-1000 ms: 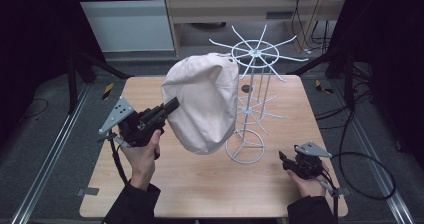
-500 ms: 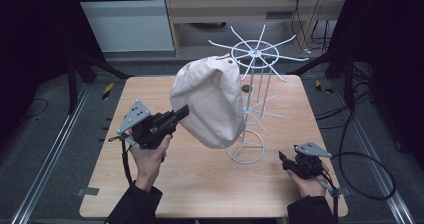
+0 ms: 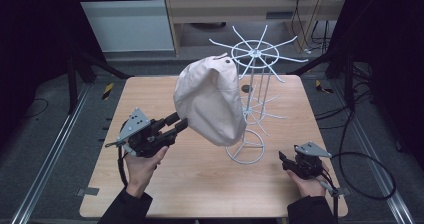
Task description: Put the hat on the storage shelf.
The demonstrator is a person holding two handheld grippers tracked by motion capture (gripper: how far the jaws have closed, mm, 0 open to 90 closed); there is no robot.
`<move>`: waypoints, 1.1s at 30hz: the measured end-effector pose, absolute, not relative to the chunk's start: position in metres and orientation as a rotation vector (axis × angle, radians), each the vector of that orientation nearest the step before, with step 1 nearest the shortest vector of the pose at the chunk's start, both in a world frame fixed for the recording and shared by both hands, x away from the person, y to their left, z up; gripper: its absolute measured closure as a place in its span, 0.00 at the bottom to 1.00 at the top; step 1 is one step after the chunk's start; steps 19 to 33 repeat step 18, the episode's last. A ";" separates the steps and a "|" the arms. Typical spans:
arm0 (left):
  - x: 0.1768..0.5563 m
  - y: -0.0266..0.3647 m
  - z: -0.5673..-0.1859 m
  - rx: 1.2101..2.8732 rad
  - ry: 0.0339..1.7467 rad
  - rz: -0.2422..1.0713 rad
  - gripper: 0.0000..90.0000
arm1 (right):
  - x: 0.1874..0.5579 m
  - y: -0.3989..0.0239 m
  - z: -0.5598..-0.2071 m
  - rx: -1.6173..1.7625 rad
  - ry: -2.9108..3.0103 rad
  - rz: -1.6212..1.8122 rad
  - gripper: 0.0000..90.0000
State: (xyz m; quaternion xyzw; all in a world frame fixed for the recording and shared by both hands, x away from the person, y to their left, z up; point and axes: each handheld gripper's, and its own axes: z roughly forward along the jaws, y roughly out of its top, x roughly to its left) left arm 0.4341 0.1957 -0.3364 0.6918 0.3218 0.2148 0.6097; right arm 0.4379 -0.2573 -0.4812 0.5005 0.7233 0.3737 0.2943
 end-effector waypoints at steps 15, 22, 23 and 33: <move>0.429 0.279 -0.414 1.725 1.067 0.632 0.50 | 0.438 -0.258 -0.482 1.347 1.919 0.995 0.38; 0.430 0.291 -0.431 1.748 1.135 0.640 0.49 | 0.438 -0.259 -0.482 1.347 1.919 0.995 0.37; 0.430 0.291 -0.431 1.748 1.135 0.640 0.49 | 0.438 -0.259 -0.482 1.347 1.919 0.995 0.37; 0.430 0.291 -0.431 1.748 1.135 0.640 0.49 | 0.438 -0.259 -0.482 1.347 1.919 0.995 0.37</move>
